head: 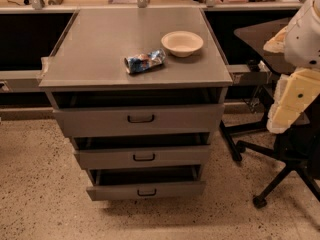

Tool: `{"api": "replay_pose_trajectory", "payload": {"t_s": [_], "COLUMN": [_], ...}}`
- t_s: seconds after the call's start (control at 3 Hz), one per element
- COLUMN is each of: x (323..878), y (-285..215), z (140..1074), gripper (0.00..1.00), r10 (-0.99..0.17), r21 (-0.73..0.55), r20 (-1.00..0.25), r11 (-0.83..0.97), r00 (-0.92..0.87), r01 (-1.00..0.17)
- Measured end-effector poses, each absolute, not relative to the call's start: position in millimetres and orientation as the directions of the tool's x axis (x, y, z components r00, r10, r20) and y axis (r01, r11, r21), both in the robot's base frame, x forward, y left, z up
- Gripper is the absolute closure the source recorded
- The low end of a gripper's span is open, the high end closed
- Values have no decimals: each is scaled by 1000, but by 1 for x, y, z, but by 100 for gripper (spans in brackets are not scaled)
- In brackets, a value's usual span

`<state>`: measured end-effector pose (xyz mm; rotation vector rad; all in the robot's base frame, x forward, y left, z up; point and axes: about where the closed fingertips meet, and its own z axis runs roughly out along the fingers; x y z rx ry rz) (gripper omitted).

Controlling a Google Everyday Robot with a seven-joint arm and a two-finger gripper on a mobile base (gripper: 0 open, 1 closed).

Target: Open top drawer

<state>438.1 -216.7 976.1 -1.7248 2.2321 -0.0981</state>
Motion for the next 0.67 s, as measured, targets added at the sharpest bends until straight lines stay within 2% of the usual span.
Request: {"api": "replay_pose_trajectory", "payload": {"t_s": [0.33, 0.67], "x": [438, 453], "y": [-217, -184], "z": [976, 953], "gripper": [0, 0], "r10": [-953, -963], "r21": [-245, -253], "r20": [-207, -223], "r11": [269, 206], "r00": [-221, -151], "r01": [-931, -945]}}
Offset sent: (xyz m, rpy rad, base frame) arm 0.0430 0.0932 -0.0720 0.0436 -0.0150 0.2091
